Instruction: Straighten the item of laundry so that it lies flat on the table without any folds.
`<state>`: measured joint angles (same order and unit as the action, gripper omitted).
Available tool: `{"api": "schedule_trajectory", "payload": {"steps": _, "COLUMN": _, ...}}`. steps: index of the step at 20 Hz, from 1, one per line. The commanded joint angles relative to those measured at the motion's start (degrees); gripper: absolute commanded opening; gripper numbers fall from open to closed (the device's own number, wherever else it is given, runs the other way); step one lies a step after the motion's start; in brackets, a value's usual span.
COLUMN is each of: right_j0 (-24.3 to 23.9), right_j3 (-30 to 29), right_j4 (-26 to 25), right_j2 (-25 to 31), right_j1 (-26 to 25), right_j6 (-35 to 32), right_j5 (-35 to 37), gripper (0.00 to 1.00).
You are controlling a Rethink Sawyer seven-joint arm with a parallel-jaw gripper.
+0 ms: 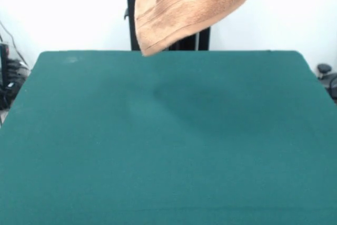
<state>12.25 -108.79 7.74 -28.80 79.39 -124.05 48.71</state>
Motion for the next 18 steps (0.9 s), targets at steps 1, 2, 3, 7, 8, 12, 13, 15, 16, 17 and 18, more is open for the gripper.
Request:
{"api": "schedule_trajectory", "payload": {"steps": 1, "right_j0": 2.73, "right_j3": -10.58, "right_j4": -0.86, "right_j2": 6.38, "right_j1": -3.19, "right_j6": -3.30, "right_j5": -2.52, "gripper": 0.00}}
{"api": "schedule_trajectory", "payload": {"steps": 2, "right_j0": 3.20, "right_j3": -10.41, "right_j4": -0.85, "right_j2": 6.41, "right_j1": -3.55, "right_j6": -4.11, "right_j5": -2.80, "gripper": 0.00}}
{"api": "schedule_trajectory", "payload": {"steps": 3, "right_j0": 3.63, "right_j3": -10.25, "right_j4": -0.84, "right_j2": 6.48, "right_j1": -3.91, "right_j6": -4.93, "right_j5": -3.07, "gripper": 0.00}}
{"api": "schedule_trajectory", "payload": {"steps": 7, "right_j0": 3.26, "right_j3": -7.49, "right_j4": -0.69, "right_j2": 6.14, "right_j1": -5.14, "right_j6": -5.47, "right_j5": -1.70, "gripper": 0.00}}
{"api": "schedule_trajectory", "payload": {"steps": 8, "right_j0": 3.57, "right_j3": -7.47, "right_j4": -0.60, "right_j2": 6.22, "right_j1": -5.42, "right_j6": -6.08, "right_j5": -1.97, "gripper": 0.00}}
{"api": "schedule_trajectory", "payload": {"steps": 12, "right_j0": 4.67, "right_j3": -7.06, "right_j4": -0.30, "right_j2": 6.58, "right_j1": -6.73, "right_j6": -8.14, "right_j5": -3.03, "gripper": 0.00}}
{"api": "schedule_trajectory", "payload": {"steps": 13, "right_j0": 4.82, "right_j3": -6.90, "right_j4": -0.20, "right_j2": 6.60, "right_j1": -6.94, "right_j6": -8.42, "right_j5": -3.01, "gripper": 0.00}}
{"api": "schedule_trajectory", "payload": {"steps": 15, "right_j0": 5.07, "right_j3": -6.33, "right_j4": -0.31, "right_j2": 6.40, "right_j1": -7.14, "right_j6": -8.68, "right_j5": -2.46, "gripper": 0.00}}
{"api": "schedule_trajectory", "payload": {"steps": 16, "right_j0": 5.32, "right_j3": -6.25, "right_j4": -0.35, "right_j2": 6.29, "right_j1": -7.25, "right_j6": -8.86, "right_j5": -2.52, "gripper": 0.00}}
{"api": "schedule_trajectory", "payload": {"steps": 17, "right_j0": 5.28, "right_j3": -6.19, "right_j4": -0.44, "right_j2": 6.30, "right_j1": -7.43, "right_j6": -8.73, "right_j5": -2.74, "gripper": 0.00}}
{"api": "schedule_trajectory", "payload": {"steps": 18, "right_j0": 5.08, "right_j3": -4.85, "right_j4": -0.47, "right_j2": 6.82, "right_j1": -8.36, "right_j6": -8.48, "right_j5": -2.51, "gripper": 0.00}}
